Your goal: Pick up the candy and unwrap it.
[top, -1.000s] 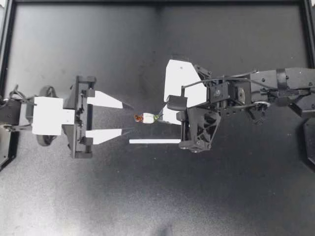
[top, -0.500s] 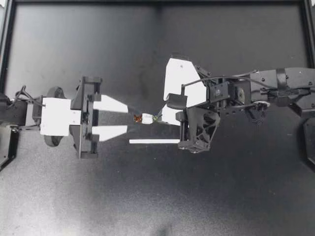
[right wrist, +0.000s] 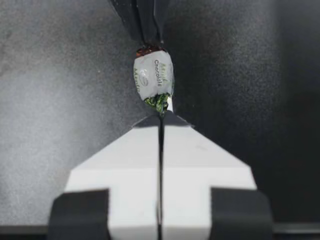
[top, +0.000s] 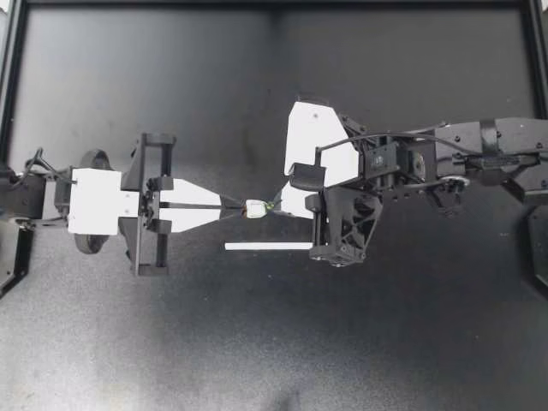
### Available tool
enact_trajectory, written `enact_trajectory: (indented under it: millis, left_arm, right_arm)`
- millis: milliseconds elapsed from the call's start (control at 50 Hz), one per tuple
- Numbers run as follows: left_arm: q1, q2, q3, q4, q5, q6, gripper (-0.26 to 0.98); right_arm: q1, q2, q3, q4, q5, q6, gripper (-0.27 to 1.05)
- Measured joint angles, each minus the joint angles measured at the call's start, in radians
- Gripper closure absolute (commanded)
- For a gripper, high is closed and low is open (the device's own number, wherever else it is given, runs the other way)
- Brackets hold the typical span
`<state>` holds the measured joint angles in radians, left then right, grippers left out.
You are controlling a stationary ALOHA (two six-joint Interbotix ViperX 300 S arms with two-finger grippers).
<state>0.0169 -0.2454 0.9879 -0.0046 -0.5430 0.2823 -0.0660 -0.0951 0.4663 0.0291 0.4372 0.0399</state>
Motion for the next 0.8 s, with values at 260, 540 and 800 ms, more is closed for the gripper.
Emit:
enact_trajectory:
  millis: [260, 540, 800]
  left_arm:
    - [0.0, -0.028, 0.023, -0.015, -0.021, -0.015, 0.91]
    - [0.0, -0.028, 0.025, -0.018, -0.026, -0.04, 0.91]
    - [0.0, 0.02, -0.017, -0.018, -0.037, -0.049, 0.91]
  right_arm:
    - [0.003, -0.067, 0.087, 0.0, -0.121, 0.029, 1.0]
    - [0.002, -0.074, 0.107, -0.002, -0.175, 0.031, 1.0]
    - [0.002, -0.049, 0.071, -0.034, -0.265, 0.029, 1.0]
